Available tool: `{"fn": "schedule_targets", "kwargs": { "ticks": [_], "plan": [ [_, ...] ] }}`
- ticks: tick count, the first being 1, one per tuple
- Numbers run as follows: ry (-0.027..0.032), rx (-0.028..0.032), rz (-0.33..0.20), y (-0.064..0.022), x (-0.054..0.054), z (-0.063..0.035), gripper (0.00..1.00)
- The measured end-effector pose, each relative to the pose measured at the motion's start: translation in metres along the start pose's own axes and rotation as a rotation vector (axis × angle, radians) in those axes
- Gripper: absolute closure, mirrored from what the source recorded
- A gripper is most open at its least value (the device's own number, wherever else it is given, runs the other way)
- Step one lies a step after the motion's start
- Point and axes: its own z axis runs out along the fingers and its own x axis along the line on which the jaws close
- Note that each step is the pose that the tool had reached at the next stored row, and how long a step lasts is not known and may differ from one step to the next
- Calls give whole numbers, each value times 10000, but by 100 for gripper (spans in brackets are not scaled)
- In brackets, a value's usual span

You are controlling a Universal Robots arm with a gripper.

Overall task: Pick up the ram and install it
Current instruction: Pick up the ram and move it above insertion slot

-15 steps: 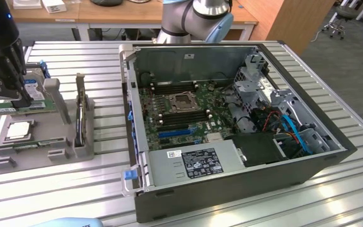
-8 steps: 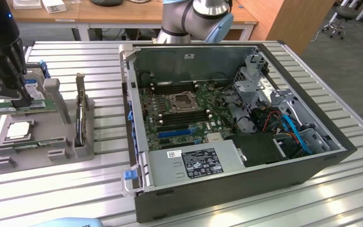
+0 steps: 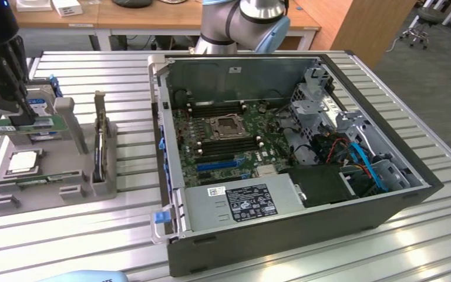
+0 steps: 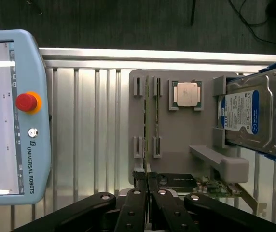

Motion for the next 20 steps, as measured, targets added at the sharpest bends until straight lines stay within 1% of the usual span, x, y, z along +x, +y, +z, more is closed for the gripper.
{"fn": "schedule_targets", "kwargs": {
  "ticks": [3,5,8,11,20],
  "plan": [
    [-1,0,-1,0,-1,-72,88],
    [0,0,0,2,-4,-166,88],
    [0,0,-1,3,-4,-223,88],
    [-1,0,0,5,-5,-248,88],
    [0,0,-1,2,-5,-250,88]
  ]
}}
